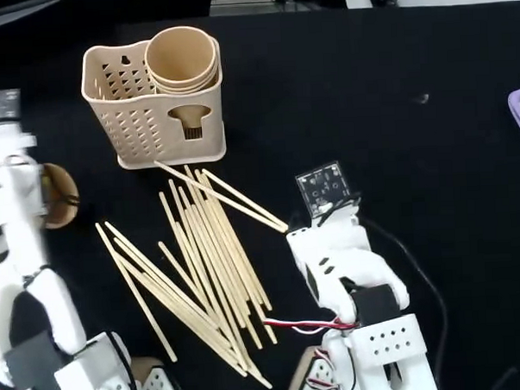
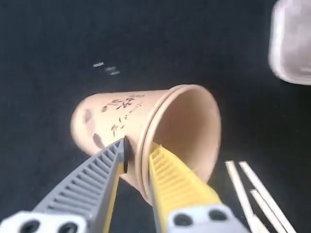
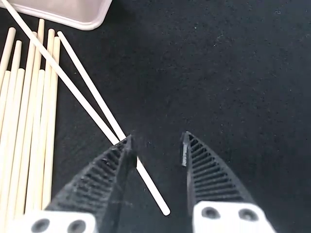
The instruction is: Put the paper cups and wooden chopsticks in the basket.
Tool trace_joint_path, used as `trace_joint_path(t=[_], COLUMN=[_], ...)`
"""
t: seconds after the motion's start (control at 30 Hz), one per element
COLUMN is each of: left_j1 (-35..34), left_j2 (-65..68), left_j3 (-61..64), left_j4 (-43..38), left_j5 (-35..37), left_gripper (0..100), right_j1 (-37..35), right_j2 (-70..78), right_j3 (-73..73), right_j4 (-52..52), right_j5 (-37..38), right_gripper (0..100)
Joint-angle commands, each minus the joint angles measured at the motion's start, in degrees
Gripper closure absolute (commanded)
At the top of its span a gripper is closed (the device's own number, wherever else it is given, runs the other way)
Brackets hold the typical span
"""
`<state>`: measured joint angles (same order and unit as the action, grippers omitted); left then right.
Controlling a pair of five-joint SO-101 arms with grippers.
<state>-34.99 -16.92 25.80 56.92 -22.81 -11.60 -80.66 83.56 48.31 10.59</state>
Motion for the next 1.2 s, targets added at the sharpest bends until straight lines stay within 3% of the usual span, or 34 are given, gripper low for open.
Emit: trace_joint_path(t=[0.0, 0.13, 0.23, 0.53, 0.73, 0.97, 1.17], left_j1=[-4.6, -8.1, -10.1, -15.8, -18.6, -13.6, 4.2], left_j2=[-0.3, 0.4, 0.5, 0.5, -0.3, -1.8, -1.8], left_j3=[-10.1, -19.4, -18.6, -4.3, -5.7, -33.9, -61.8], left_j4=[7.3, 16.5, 19.4, 7.7, 6.2, 20.8, 28.6], left_j5=[-0.2, -0.2, -0.2, -8.1, -7.6, 10.7, 27.2], left_gripper=[97, 97, 97, 97, 97, 97, 97], right_j1=[1.2, 1.2, 1.2, 1.1, 1.1, 1.1, 1.1], right_j2=[-1.4, -1.4, -1.4, -1.4, -1.4, -1.4, -1.4], right_j3=[-0.3, -0.3, -0.3, 0.4, 0.4, 0.4, 0.5], right_j4=[-1.2, -1.2, -1.2, -1.6, -1.6, -1.6, -1.6], right_j5=[-0.3, -0.3, -0.3, -0.4, -0.4, -0.5, -0.6], right_gripper=[83.7, 83.7, 83.7, 83.7, 83.7, 83.8, 83.8])
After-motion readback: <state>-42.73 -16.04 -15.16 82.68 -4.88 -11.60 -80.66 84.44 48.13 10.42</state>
